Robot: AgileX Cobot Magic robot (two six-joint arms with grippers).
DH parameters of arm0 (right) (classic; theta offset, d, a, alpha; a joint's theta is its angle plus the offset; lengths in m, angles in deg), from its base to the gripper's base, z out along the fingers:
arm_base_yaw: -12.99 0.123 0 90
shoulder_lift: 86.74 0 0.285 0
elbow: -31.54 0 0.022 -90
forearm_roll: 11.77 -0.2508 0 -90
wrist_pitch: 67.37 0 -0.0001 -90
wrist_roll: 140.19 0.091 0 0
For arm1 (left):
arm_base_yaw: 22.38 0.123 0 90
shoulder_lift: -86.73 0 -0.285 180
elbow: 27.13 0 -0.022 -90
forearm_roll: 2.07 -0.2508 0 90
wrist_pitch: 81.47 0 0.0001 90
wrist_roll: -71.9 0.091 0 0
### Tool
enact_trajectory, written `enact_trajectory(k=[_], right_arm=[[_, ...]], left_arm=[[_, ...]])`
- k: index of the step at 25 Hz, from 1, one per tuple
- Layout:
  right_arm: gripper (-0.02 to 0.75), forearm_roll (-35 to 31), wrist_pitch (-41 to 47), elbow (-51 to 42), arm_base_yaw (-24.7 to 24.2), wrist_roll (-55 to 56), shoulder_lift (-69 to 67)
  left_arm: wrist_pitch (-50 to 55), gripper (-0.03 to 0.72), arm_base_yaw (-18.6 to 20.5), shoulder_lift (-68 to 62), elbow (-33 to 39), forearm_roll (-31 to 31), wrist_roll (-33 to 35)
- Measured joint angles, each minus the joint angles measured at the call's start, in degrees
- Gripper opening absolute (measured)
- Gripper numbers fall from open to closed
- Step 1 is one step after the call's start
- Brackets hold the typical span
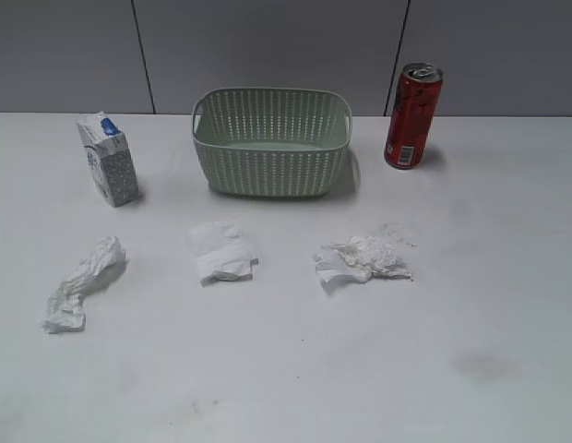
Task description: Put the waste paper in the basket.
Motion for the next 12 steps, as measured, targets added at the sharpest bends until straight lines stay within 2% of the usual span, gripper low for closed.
enact_trajectory(k=[12], right_arm=[[0.591,0.00,0.00,0.00,0.00,0.00,0.00]], left_arm=[[0.00,0.552,0.00,0.00,0.00,0.00,0.00]])
